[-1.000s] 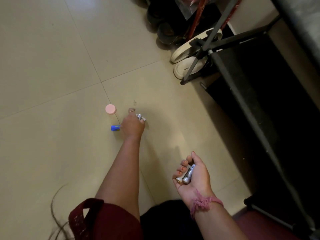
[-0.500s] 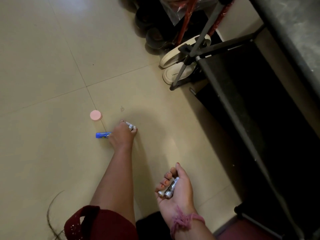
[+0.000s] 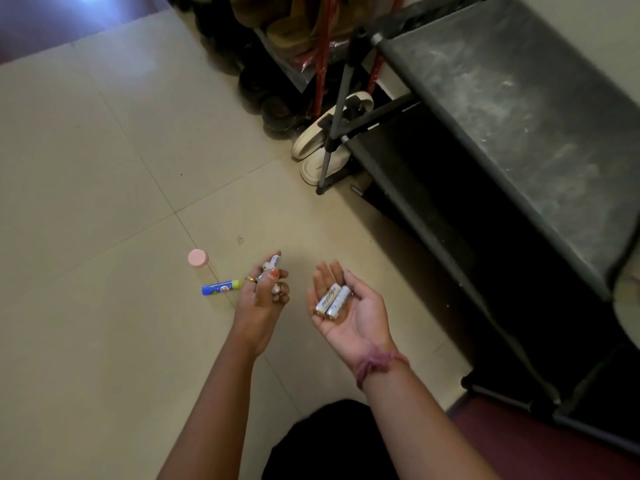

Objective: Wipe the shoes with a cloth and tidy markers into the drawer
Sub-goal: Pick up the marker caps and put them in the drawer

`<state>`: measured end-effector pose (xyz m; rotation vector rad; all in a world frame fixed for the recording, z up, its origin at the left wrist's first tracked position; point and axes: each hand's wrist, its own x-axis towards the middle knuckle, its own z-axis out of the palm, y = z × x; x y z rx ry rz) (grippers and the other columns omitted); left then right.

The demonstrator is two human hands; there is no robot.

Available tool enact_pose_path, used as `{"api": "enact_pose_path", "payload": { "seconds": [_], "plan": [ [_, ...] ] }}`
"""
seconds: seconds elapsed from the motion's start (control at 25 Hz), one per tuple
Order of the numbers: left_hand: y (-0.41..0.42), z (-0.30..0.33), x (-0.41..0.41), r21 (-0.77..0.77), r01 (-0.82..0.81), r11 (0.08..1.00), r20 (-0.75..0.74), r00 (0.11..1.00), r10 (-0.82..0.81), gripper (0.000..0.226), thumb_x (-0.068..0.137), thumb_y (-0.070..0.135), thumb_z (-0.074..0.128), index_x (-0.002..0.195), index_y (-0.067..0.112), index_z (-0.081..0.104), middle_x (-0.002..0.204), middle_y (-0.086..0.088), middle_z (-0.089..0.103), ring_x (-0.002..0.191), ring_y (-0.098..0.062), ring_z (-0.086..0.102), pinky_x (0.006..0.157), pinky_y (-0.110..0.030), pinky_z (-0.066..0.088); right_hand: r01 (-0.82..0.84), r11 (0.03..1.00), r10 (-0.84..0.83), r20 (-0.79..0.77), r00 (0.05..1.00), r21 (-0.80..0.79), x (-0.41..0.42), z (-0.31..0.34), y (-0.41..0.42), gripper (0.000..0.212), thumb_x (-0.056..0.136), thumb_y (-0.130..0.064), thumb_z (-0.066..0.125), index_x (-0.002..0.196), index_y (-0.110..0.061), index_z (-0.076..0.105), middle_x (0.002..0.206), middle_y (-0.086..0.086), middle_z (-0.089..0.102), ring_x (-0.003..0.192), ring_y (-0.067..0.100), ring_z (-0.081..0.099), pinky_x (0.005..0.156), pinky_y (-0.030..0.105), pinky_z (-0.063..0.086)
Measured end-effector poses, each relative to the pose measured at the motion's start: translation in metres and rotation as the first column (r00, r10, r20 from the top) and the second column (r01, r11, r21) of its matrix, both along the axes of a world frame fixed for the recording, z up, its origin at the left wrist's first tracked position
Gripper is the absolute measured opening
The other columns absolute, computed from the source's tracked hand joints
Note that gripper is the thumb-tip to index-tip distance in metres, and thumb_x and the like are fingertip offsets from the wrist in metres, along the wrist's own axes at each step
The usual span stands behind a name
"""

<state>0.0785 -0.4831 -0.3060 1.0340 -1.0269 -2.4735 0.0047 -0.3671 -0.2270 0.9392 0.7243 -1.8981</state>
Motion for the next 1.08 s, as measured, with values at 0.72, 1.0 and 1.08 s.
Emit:
{"api": "enact_pose_path", "payload": {
  "seconds": [0.72, 1.0, 1.08],
  "plan": [
    [0.152, 0.269, 0.064, 0.355, 0.419, 0.835, -0.111, 0.906, -0.408, 0.037, 0.095, 0.012, 0.052, 0.131, 0.01, 0.053, 0.125, -0.013, 0.065, 0.109, -0.023, 0.066, 0.084, -0.032, 0.057, 0.212, 0.953, -0.27, -0.284, 0.92, -0.218, 0.077, 0.248, 0.161, 0.041, 0.093, -0.021, 0.048, 0.129, -0.002, 0.05, 0.127, 0.02, 0.061, 0.11, 0.028, 0.065, 0.097, 0.039, 0.048],
    [0.257, 0.352, 0.105, 0.373, 0.655, 0.657, -0.153, 0.742, -0.653, 0.049, 0.082, 0.024, 0.065, 0.125, 0.004, 0.057, 0.122, -0.018, 0.065, 0.108, -0.025, 0.066, 0.08, -0.035, 0.058, 0.417, 0.877, -0.477, -0.345, 0.808, -0.238, 0.174, 0.316, 0.289, 0.049, 0.083, -0.015, 0.053, 0.129, 0.002, 0.05, 0.128, 0.024, 0.059, 0.109, 0.031, 0.065, 0.093, 0.041, 0.051],
    [0.274, 0.351, 0.111, 0.372, 0.676, 0.636, -0.149, 0.72, -0.678, 0.053, 0.08, 0.026, 0.066, 0.127, 0.005, 0.056, 0.122, -0.017, 0.066, 0.111, -0.024, 0.065, 0.082, -0.035, 0.058, 0.447, 0.866, -0.5, -0.337, 0.798, -0.225, 0.192, 0.314, 0.31, 0.047, 0.083, -0.011, 0.052, 0.128, 0.002, 0.051, 0.128, 0.024, 0.058, 0.112, 0.031, 0.063, 0.092, 0.04, 0.052]
  ]
}}
